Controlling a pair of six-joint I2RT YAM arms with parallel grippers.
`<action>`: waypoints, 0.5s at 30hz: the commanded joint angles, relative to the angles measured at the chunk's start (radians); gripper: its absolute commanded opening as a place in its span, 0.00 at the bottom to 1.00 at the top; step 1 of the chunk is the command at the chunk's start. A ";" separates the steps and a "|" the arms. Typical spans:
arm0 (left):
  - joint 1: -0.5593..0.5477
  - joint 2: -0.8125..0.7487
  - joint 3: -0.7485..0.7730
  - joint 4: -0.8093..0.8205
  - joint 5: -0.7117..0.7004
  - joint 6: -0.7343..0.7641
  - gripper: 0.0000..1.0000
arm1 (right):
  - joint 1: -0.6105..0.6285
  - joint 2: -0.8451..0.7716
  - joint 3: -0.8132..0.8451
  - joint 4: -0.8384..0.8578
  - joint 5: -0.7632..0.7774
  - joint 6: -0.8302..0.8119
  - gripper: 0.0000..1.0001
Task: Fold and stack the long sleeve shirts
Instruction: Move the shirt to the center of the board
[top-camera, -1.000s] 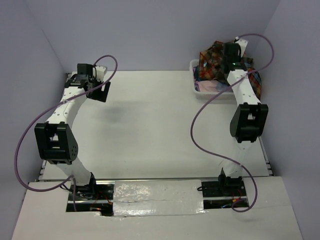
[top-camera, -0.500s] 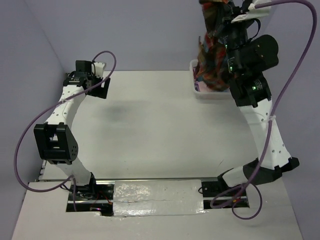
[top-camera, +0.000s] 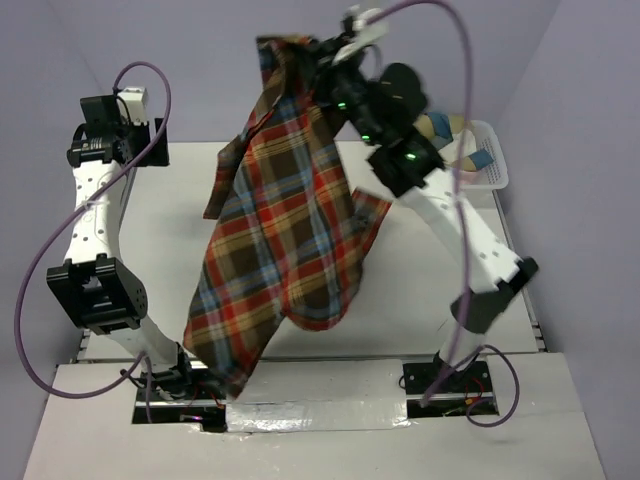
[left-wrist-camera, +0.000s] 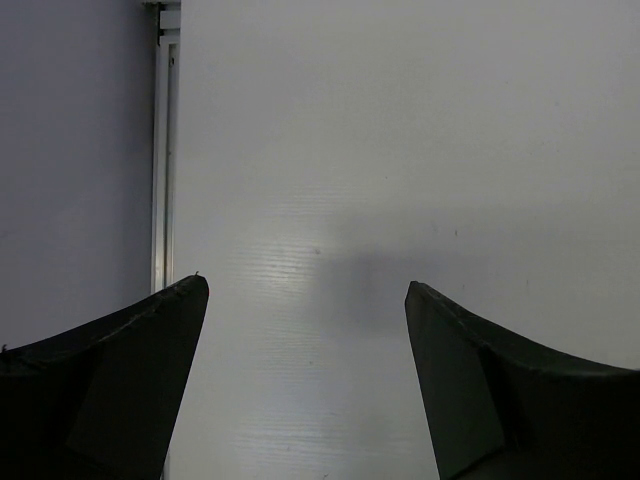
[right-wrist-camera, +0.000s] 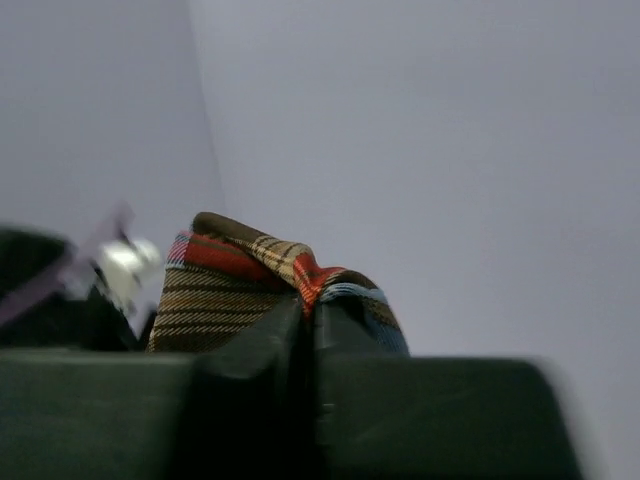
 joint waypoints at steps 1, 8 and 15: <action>-0.016 -0.054 0.005 0.015 0.029 0.030 0.94 | -0.016 0.149 0.018 -0.164 0.073 0.062 0.24; -0.015 -0.036 -0.018 -0.028 0.071 0.067 0.94 | -0.204 0.481 0.286 -0.573 -0.182 0.414 1.00; -0.064 0.026 -0.213 -0.198 0.184 0.313 0.88 | -0.134 0.196 -0.351 -0.380 -0.066 0.164 1.00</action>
